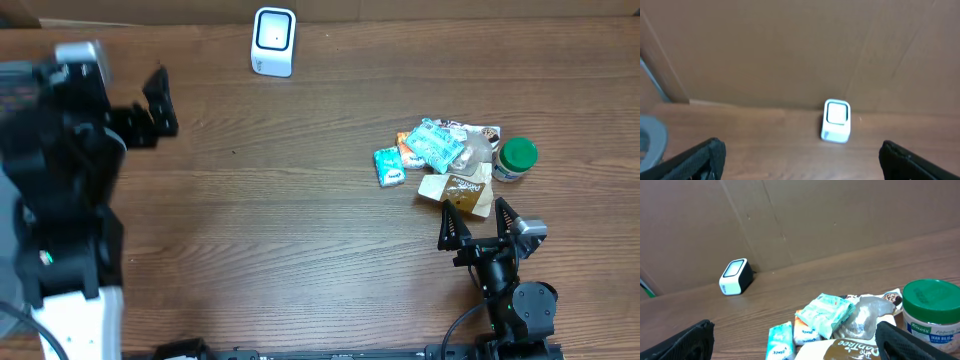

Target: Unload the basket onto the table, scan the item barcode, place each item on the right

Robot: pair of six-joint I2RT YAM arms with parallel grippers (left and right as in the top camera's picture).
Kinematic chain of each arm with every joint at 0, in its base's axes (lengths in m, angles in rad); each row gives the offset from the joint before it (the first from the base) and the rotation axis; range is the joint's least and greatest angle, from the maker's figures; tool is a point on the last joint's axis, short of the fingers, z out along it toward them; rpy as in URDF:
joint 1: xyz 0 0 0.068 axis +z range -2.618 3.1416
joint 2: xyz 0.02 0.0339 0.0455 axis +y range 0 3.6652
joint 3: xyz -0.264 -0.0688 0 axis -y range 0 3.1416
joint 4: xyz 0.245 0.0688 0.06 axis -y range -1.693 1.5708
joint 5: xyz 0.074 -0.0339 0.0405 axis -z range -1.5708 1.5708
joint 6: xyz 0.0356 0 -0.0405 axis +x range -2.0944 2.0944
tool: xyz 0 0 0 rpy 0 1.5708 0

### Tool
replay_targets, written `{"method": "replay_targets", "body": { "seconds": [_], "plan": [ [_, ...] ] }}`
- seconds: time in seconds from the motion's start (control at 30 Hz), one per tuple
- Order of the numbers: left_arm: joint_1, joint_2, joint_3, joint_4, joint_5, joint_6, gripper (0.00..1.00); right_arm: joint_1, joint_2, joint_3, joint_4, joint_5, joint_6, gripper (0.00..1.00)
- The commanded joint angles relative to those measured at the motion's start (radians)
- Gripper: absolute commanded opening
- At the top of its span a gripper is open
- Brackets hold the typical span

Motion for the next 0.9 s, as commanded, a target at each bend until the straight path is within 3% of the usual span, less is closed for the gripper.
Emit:
{"method": "replay_targets", "body": {
  "seconds": [0.0, 0.27, 0.43, 0.67, 0.87],
  "plan": [
    [-0.007, -0.159, -0.191, 0.095, -0.027, -0.003, 1.0, 0.006, -0.009, -0.011, 0.006, 0.006, -0.004, 1.0],
    [-0.007, -0.519, -0.649, 0.383, -0.05, -0.004, 1.0, 0.006, -0.009, -0.011, 0.006, 0.006, -0.004, 1.0],
    [-0.009, -0.709, -0.89, 0.483, -0.071, -0.004, 1.0, 0.006, -0.009, -0.011, 0.006, 0.006, -0.004, 1.0],
    [-0.068, -0.921, -1.099, 0.501, -0.207, -0.004, 1.0, 0.006, -0.009, -0.011, 0.006, 0.006, -0.004, 1.0],
    [-0.086, -0.996, -1.17, 0.45, -0.266, -0.003, 1.0, 0.006, -0.009, -0.011, 0.006, 0.006, -0.004, 1.0]
  ]
}}
